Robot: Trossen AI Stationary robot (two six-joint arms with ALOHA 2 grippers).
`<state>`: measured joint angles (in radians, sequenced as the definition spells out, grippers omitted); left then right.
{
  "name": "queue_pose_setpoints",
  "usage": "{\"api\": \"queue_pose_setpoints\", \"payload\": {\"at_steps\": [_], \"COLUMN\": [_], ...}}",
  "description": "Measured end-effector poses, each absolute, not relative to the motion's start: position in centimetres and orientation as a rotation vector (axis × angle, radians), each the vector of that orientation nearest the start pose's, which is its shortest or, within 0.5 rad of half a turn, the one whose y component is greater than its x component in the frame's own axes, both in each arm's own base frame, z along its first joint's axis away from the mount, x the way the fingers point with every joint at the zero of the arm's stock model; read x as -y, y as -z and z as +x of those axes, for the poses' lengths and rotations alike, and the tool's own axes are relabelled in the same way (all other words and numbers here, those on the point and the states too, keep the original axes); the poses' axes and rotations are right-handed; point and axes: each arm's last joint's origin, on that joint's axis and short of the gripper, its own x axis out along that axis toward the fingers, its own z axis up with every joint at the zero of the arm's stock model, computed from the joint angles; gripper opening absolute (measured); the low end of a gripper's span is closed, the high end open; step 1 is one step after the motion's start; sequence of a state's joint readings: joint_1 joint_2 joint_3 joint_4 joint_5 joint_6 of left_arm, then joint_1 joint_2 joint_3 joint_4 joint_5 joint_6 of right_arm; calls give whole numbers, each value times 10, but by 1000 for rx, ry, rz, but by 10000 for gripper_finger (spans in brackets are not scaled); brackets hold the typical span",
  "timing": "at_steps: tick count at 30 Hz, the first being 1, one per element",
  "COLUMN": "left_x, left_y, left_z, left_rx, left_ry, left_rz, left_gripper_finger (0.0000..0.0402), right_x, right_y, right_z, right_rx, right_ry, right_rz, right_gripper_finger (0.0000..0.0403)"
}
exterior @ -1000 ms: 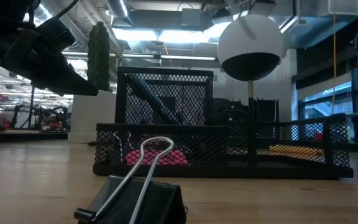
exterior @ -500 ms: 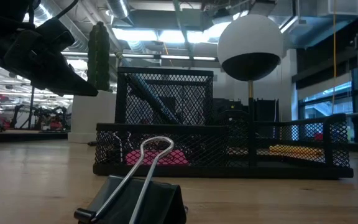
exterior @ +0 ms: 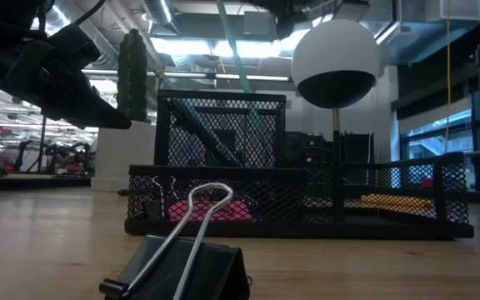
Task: Pick and place office supplies into organizer
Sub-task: Put the green pencil into the mesh desk organizer
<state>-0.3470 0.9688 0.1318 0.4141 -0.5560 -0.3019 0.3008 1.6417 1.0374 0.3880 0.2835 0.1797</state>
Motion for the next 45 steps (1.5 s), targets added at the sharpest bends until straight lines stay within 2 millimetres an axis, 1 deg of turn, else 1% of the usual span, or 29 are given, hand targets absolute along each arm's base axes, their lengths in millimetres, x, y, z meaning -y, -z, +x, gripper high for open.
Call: {"api": "queue_pose_setpoints", "payload": {"at_steps": [7,14,17,23,31,38,41,45], "left_x": [41,41,41,41,41,41,41,41], "left_y": [-141,-141,-141,-141,-141,-141,-141,-141], "left_z": [159,159,159,159,159,159,159,159], "left_rx": [-345,-346,-346,-347,-347,-347,-347,-346], "left_ry": [-261,-261,-261,-261,-261,-261,-261,-261], "left_rz": [-112,-112,-112,-112,-112,-111,-111,-112], "left_gripper_finger": [59,59,59,59,59,59,59,59], "right_x": [-91,-90,-91,-93,-94,-94,-94,-94], "right_y": [-239,-230,-227,-205,-202,-202,-201,-201], "right_z": [348,343,346,353,354,354,354,354], "right_rx": [-190,-184,-182,-233,-236,-237,-238,-238], "right_ry": [-1,-23,-41,-36,-35,-36,-39,-36], "right_rz": [158,185,188,170,167,136,118,143], "right_gripper_finger": [20,20,20,20,30,59,83,121]}}
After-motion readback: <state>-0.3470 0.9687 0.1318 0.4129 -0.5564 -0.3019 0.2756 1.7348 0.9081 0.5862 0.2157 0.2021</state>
